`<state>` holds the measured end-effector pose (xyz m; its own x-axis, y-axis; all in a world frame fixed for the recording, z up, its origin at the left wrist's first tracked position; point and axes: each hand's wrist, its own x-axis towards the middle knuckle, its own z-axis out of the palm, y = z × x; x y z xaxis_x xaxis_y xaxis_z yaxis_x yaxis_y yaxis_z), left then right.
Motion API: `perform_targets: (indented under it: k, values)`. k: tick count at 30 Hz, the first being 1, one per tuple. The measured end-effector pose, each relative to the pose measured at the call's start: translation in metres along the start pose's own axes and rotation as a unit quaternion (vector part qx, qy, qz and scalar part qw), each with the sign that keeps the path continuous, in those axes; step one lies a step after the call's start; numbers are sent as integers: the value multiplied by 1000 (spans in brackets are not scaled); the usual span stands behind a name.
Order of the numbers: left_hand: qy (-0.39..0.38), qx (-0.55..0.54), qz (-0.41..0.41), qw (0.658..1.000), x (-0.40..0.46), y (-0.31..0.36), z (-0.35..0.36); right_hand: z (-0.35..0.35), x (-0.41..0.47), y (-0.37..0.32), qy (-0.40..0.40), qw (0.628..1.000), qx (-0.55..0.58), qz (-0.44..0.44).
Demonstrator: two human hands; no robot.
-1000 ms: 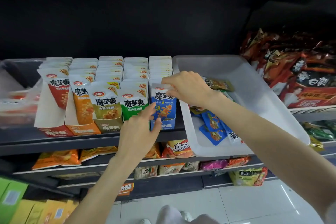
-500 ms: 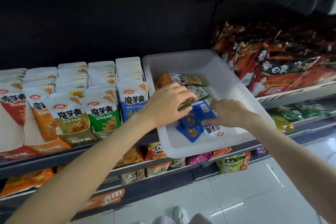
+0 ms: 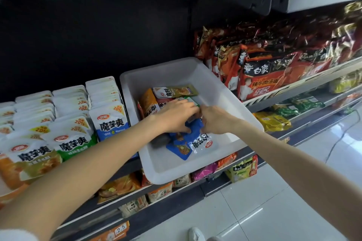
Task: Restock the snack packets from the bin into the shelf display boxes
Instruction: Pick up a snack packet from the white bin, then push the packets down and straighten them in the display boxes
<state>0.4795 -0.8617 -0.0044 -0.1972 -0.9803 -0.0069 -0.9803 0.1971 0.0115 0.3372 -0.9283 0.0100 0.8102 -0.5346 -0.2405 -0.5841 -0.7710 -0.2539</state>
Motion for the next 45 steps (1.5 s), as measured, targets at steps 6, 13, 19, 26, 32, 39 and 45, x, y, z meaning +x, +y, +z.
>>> perform_targets:
  k: [6,13,19,26,32,39,45]
  values:
    - [53,-170,31,983,-30,-9,-20,-29,-17,12,80,900,427,16]
    - [371,-140,-5,918,-61,-9,-40,-59,-35,-7,82,847,522,-60]
    - [314,-450,-161,820,-79,-6,-54,-71,-31,-40,136,871,456,-126]
    - [333,-470,-200,793,-129,0,-63,-72,-16,-84,190,877,403,-183]
    - [427,-265,-311,807,-193,-5,-47,-51,1,-133,275,878,256,-297]
    - [408,-69,-338,845,-207,-13,-21,-24,20,-144,295,875,94,-372]
    - [476,-1,-306,824,-211,-15,-25,-27,18,-151,305,866,84,-388]
